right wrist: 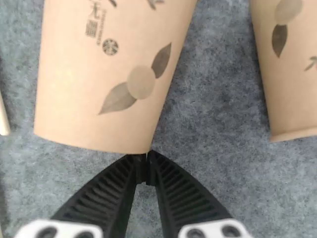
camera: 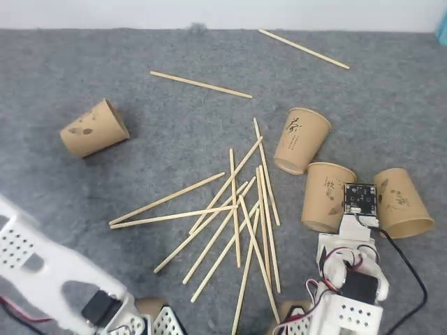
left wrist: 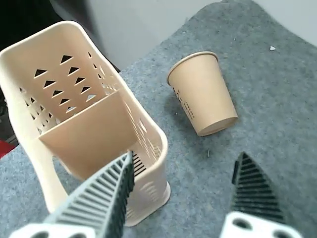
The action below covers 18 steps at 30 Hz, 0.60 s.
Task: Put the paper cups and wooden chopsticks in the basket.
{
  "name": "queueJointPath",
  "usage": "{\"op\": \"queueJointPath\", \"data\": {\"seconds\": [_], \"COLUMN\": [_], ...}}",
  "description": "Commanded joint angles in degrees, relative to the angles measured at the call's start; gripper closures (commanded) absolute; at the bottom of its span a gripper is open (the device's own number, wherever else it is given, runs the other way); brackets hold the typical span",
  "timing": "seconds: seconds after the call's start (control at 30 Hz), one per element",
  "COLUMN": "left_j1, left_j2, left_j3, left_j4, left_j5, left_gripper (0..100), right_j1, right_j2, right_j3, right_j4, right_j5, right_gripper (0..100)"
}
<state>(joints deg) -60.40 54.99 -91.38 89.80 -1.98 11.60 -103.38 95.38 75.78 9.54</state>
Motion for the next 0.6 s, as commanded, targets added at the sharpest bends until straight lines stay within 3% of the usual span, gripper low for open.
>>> {"op": "queueJointPath", "data": {"seconds": [0.0,0.1,0.33,0.43,0.57], "left_j1": [-1.1,-1.1,-1.0,-2.0,-3.0], "left_j2": [-0.4,0.6,5.1,6.5,6.7], "left_j3": [0.0,0.0,0.1,0.2,0.0], "left_j4": [-2.3,-0.4,11.0,10.8,10.8], "left_j5": [-1.0,-3.7,-18.6,-19.4,-19.4], "left_gripper": [69,70,70,79,98], "right_j1": [0.6,0.6,0.6,0.6,0.6], "right_j2": [-0.7,-0.7,-0.7,-0.7,-0.7], "right_j3": [1.1,1.1,1.1,1.1,1.1], "right_j4": [-0.7,-0.7,-0.7,-0.7,-0.7], "right_j5": [0.7,0.7,0.7,0.7,0.7], "right_gripper": [99.1,99.1,99.1,99.1,99.1]}}
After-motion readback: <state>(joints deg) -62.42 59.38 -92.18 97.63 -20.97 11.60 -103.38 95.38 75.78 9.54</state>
